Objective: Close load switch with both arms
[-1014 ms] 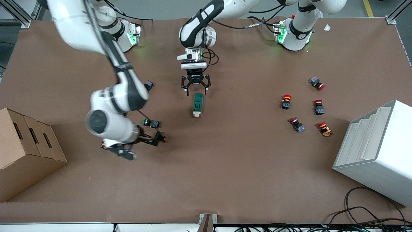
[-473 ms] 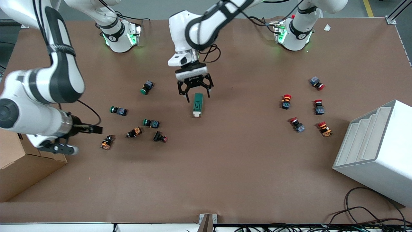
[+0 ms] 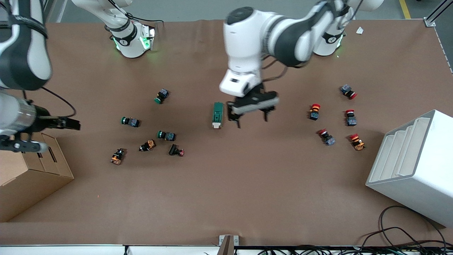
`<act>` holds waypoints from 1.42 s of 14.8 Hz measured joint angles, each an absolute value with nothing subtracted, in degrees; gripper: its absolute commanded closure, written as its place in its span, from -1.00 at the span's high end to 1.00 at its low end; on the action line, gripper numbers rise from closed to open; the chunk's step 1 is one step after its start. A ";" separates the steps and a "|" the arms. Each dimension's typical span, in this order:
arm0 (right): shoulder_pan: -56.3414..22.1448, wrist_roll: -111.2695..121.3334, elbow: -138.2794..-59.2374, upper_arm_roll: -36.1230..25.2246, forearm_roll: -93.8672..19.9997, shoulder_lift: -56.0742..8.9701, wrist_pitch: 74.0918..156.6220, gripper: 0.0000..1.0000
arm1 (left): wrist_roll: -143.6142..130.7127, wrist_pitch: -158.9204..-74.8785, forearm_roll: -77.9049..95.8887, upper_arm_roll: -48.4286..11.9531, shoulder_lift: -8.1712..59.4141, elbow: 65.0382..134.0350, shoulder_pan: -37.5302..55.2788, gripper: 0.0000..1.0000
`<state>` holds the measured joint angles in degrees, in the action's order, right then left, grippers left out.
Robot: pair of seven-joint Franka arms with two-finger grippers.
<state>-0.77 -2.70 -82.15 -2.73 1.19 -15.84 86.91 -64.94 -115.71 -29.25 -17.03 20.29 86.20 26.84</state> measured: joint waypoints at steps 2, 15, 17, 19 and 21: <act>-0.27 -2.58 -80.13 -2.71 1.21 -15.69 84.21 1.00 | -56.17 -114.16 -23.86 -17.04 18.08 86.17 21.52 1.00; 0.71 -2.59 -76.48 -2.01 0.61 -15.45 79.30 1.00 | -9.07 -93.39 -2.93 -7.00 1.93 88.86 5.01 1.00; 0.92 -2.59 -76.42 -2.03 0.32 -14.54 78.89 1.00 | -6.92 -90.52 -1.86 -6.69 -0.59 90.16 3.59 1.00; 1.15 -2.59 -76.77 -2.04 0.22 -12.82 78.27 1.00 | -6.71 -88.34 -0.55 -6.69 -2.43 91.17 2.70 1.00; 1.17 -2.59 -78.43 -2.04 0.15 -10.27 78.05 1.00 | -6.70 -87.91 -0.06 -6.68 -3.92 92.98 2.43 1.00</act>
<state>1.17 -2.59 -78.43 -2.04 0.15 -10.27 78.05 -6.70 -87.91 -0.06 -6.68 -3.92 92.98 2.43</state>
